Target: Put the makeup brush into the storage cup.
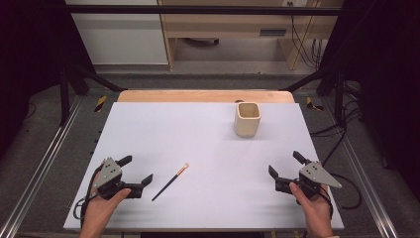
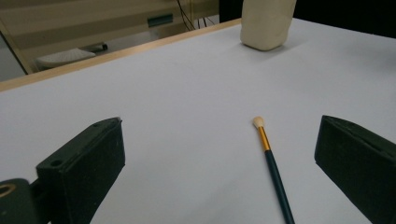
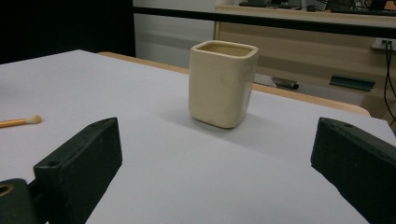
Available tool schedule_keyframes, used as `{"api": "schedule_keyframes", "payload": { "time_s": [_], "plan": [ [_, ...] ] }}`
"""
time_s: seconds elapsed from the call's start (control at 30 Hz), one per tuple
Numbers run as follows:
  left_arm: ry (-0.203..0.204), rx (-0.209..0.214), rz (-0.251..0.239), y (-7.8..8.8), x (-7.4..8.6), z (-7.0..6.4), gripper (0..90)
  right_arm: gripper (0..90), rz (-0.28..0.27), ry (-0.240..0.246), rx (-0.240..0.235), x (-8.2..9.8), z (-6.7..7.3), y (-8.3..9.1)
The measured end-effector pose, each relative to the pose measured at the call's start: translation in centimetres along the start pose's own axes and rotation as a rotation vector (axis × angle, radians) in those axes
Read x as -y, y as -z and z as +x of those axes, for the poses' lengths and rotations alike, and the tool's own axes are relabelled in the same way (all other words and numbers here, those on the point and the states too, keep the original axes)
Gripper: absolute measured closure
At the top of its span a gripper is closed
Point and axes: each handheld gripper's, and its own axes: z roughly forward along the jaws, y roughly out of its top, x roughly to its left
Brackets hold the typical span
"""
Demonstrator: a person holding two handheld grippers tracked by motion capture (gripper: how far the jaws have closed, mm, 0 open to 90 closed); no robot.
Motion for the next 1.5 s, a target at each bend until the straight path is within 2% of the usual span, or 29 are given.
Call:
{"api": "schedule_keyframes", "payload": {
  "time_s": [0.17, 0.43, 0.63, 0.67, 0.7, 0.87, 1.03, 1.13, 1.33, 1.5],
  "plan": [
    [-0.021, 0.02, 0.065, -1.0, -1.3, -0.6, 1.3, 2.4, -0.008, 0.009, -0.006, -0.1, 0.1, 0.0],
    [-0.041, 0.046, 0.133, -2.1, -3.6, -1.2, 1.9, 2.3, -0.005, 0.01, -0.011, -0.1, 0.2, 0.0],
    [-0.083, 0.074, 0.214, -3.2, -5.7, -2.0, 2.0, 2.3, -0.01, 0.006, -0.008, -0.1, 0.1, 0.1],
    [-0.083, 0.074, 0.214, -3.2, -5.7, -2.0, 2.0, 2.3, -0.01, 0.006, -0.008, -0.1, 0.1, 0.1],
    [-0.097, 0.077, 0.234, -3.4, -6.0, -2.1, 2.0, 2.3, -0.013, 0.007, -0.006, -0.1, 0.1, 0.1],
    [-0.118, 0.091, 0.285, -3.9, -6.8, -2.5, 2.1, 2.3, -0.011, 0.007, -0.006, -0.1, 0.2, 0.1],
    [-0.112, 0.112, 0.302, -4.2, -7.2, -2.6, 2.3, 2.3, -0.01, 0.004, -0.006, -0.1, 0.1, 0.2],
    [-0.108, 0.097, 0.31, -4.4, -7.5, -2.6, 2.5, 2.2, -0.009, 0.0, -0.006, -0.1, 0.1, 0.2],
    [-0.129, 0.09, 0.325, -4.7, -8.2, -2.9, 2.5, 2.0, -0.01, -0.009, -0.007, -0.1, 0.1, 0.2],
    [-0.157, 0.095, 0.361, -5.0, -8.9, -3.1, 2.8, 2.1, -0.008, -0.01, -0.006, -0.1, 0.0, 0.2]
  ]
}}
